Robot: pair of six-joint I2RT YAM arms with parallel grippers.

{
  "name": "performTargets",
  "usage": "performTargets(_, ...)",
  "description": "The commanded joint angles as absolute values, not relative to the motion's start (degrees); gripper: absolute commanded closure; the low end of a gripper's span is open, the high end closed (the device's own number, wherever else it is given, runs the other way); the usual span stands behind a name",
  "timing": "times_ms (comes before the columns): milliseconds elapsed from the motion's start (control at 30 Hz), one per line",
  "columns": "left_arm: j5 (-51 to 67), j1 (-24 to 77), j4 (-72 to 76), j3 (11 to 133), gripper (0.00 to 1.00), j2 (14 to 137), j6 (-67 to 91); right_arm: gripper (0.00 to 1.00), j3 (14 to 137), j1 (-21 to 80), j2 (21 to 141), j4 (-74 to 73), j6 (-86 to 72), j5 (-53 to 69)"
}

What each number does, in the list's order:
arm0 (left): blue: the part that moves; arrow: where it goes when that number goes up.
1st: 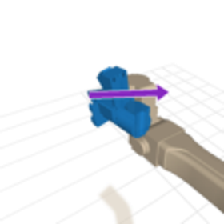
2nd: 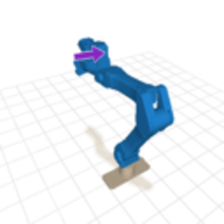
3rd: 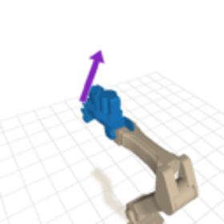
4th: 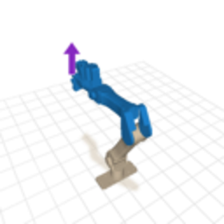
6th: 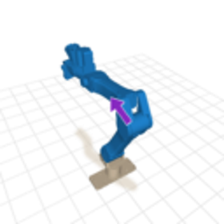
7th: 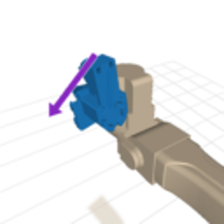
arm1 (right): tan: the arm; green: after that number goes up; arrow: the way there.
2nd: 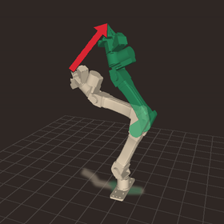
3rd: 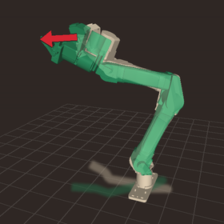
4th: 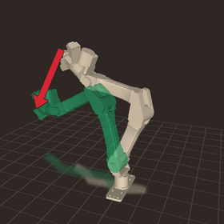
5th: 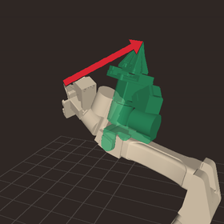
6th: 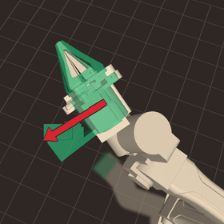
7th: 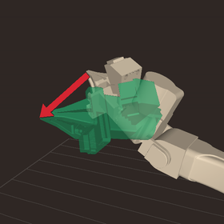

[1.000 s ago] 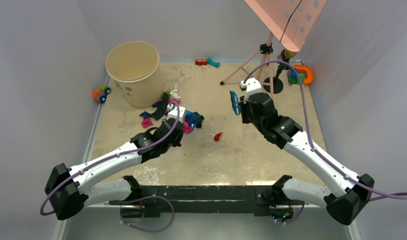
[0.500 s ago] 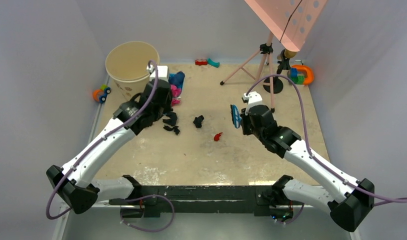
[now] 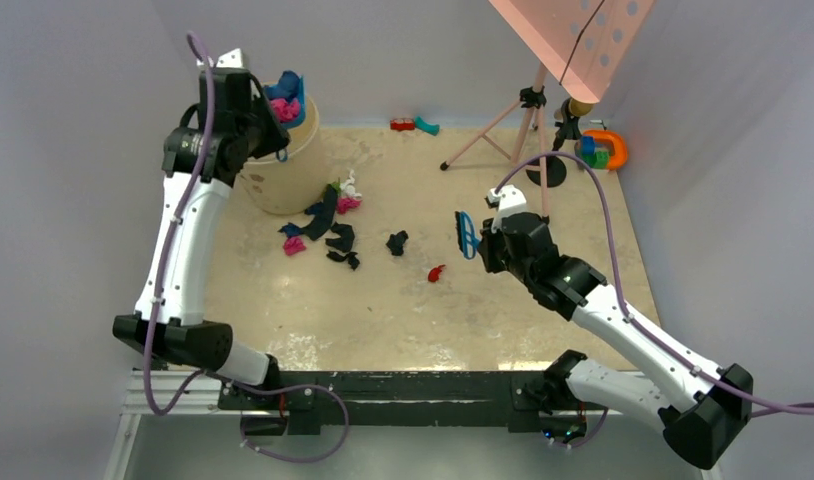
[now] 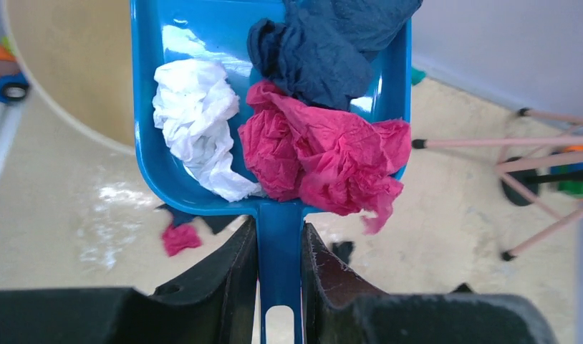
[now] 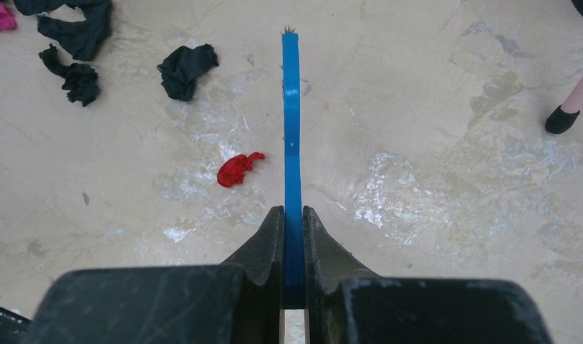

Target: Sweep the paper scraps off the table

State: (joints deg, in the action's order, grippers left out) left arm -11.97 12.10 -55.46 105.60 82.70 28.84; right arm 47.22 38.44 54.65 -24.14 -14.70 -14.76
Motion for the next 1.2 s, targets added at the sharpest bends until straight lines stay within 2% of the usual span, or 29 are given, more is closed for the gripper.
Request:
performTargets(0, 9.22, 5.03, -58.13, 113.15, 1.0, 89.08, 36.3, 1.0, 47.9, 38.31, 54.51, -21.8, -15.97, -13.26)
performTargets(100, 22.79, 0.27, -52.86, 110.52, 1.0, 91.72, 44.0, 1.0, 48.5, 38.3, 55.14, -22.12, -16.08, -13.03)
performTargets(200, 33.12, -4.51, -41.98, 101.59, 1.0, 90.93, 55.59, 1.0, 48.79, 38.29, 55.28, -22.53, -16.08, -13.05)
performTargets(333, 39.87, -8.58, -22.14, 88.91, 1.0, 87.91, 70.34, 1.0, 48.65, 38.25, 55.2, -22.59, -16.24, -13.01)
performTargets(433, 41.32, -9.29, -15.86, 85.81, 1.0, 87.24, 75.57, 1.0, 48.53, 38.25, 55.33, -22.27, -16.26, -12.61)
performTargets(867, 43.06, -9.4, -17.25, 91.01, 1.0, 85.81, 74.74, 1.0, 50.73, 38.3, 56.86, -20.7, -17.56, -8.71)
performTargets(1167, 37.56, -6.4, -30.02, 92.64, 1.0, 78.98, 59.82, 1.0, 55.66, 38.31, 60.12, -22.36, -31.72, -10.51)
